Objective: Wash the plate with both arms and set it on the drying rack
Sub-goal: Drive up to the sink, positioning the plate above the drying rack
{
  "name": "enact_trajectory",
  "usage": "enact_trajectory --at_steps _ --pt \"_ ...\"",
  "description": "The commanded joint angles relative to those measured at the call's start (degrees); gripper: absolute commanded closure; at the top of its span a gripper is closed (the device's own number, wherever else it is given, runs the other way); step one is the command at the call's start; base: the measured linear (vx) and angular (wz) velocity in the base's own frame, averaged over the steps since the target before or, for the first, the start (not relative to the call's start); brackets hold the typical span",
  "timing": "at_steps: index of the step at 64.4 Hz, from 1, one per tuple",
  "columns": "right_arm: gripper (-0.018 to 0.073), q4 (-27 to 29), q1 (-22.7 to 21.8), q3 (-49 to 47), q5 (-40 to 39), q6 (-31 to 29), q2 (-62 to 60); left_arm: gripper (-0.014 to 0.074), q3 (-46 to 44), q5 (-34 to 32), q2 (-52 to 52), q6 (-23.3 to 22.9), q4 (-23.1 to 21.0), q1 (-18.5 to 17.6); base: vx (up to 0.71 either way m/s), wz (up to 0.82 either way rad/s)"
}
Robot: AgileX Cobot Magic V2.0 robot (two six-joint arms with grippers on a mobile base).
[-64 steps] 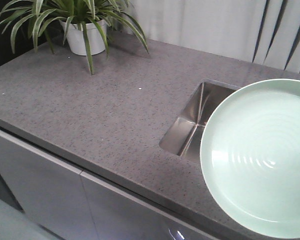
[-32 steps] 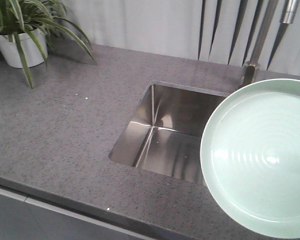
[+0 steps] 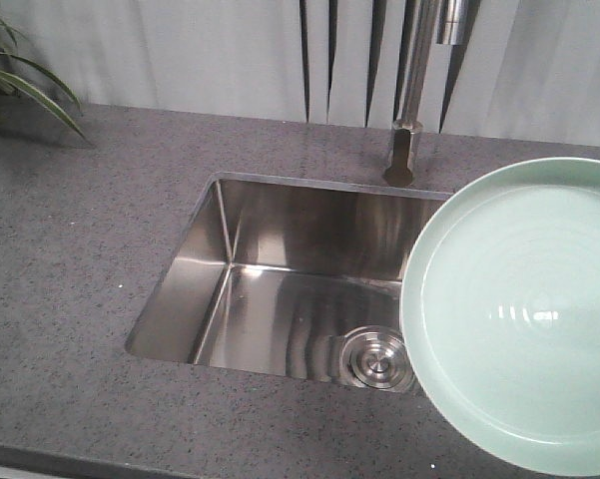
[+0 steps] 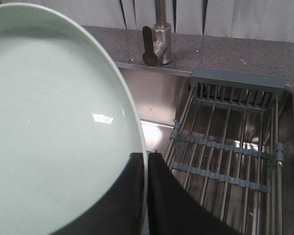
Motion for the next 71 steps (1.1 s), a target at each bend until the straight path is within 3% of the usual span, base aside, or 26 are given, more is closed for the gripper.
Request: enact_trajectory --at_steps 1,71 --pt "0.0563 0.0 -0.2 -1.4 -4.3 -0.4 0.4 0.0593 1.6 -4.2 -0.9 -0.6 -0.2 0.0 0.04 -0.23" --pt "0.0563 0.0 -0.2 -1.4 -4.4 -0.4 0.4 0.0593 1.6 -4.2 -0.9 -0.6 -0.2 0.0 0.03 -0.13"
